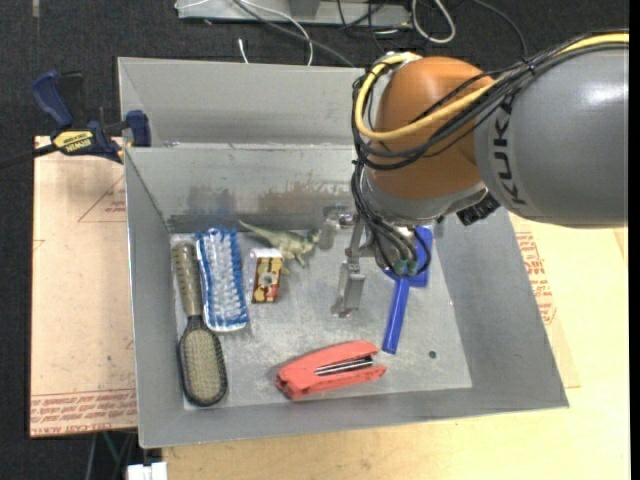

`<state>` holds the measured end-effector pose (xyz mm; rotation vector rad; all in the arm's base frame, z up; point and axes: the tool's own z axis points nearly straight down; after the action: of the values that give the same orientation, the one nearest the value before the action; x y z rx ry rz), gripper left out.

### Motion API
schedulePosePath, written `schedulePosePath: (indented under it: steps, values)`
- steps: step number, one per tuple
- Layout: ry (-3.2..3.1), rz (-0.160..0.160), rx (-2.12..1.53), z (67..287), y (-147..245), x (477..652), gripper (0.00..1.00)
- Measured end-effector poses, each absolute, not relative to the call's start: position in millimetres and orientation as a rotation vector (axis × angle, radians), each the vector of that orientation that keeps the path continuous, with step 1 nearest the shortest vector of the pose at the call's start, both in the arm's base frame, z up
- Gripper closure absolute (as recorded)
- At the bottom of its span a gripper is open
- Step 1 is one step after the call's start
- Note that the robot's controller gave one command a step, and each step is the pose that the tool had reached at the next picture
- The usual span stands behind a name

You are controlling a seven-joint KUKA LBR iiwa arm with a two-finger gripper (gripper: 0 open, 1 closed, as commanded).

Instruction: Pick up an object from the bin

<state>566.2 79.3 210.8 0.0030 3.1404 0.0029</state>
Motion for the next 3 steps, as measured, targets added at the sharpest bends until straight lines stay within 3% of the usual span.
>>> schedulePosePath:
  steps: [1,2,3]
  values:
    - [3.141,0.003,0.003,210.8,79.3,566.1,0.0]
    - [3.142,0.004,-0.172,182.7,84.8,499.6,0.0]
    - [3.133,0.004,-0.1,147.8,91.0,508.8,0.0]
